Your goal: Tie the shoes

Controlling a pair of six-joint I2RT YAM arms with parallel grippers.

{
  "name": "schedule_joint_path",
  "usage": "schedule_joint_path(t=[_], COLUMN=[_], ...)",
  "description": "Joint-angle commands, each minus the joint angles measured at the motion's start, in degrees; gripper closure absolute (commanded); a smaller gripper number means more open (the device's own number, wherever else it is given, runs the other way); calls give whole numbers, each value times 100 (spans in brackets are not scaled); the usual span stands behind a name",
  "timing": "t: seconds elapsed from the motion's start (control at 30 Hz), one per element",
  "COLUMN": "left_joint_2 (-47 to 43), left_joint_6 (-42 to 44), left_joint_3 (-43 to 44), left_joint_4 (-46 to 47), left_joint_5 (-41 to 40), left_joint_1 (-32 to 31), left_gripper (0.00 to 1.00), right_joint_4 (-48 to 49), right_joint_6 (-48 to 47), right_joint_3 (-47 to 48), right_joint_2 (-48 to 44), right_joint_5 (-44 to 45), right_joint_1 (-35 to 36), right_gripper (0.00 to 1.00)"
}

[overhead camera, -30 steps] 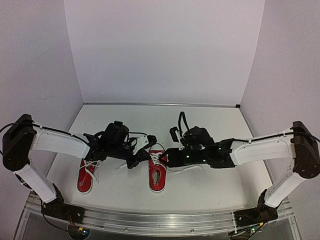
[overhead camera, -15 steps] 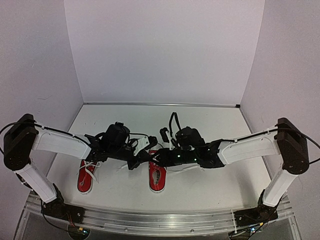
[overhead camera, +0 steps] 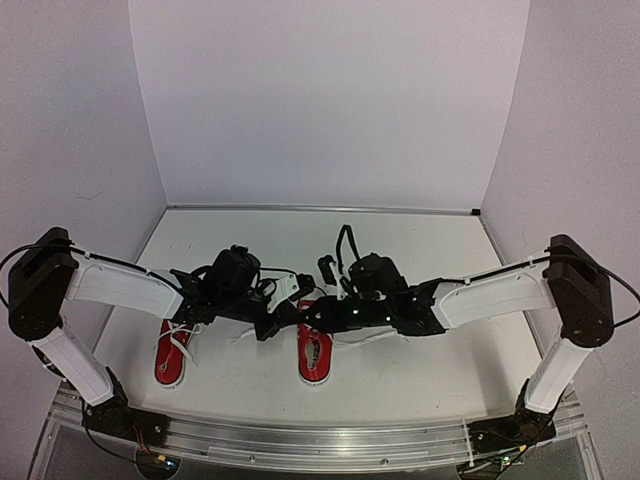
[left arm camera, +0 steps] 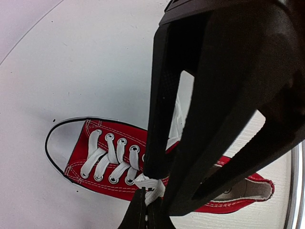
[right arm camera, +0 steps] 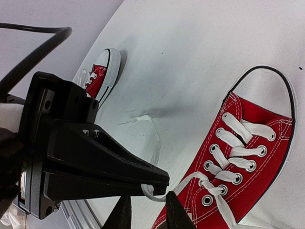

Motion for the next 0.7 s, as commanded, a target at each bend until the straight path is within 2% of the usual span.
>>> schedule_joint_path(t=[0.0,0.17,0.27,0.33,0.47,0.6,0.67], left_joint_2=[-47,-64,-81,-85,-82,-163,-258], left_joint_6=[65,64,66,68,71,104,127], left_joint_3=[31,15,6,3,5,-113,-224], left_joint_4=[224,234,250,257,243,190,150], left_joint_5=[148,151,182,190,172,-49,-149], left_joint_1=[-59,-62,-66,-66,-66,-49,2], left_gripper=[100,100,100,100,98,84,74], right_joint_4=[171,164,164,163,164,144,129], right_joint_6=[-20,3,6,2,-6,-2,4], right_joint_3=[226,242,234,233,175,54,-20], right_joint_2=[163,260,263,254,152,-98,-235], right_joint_5=[44,47,60,65,124,264,340], right_joint_1=[1,-3,-1,-1,-3,-4,-15], right_gripper=[79,82,95,100,100,100,100])
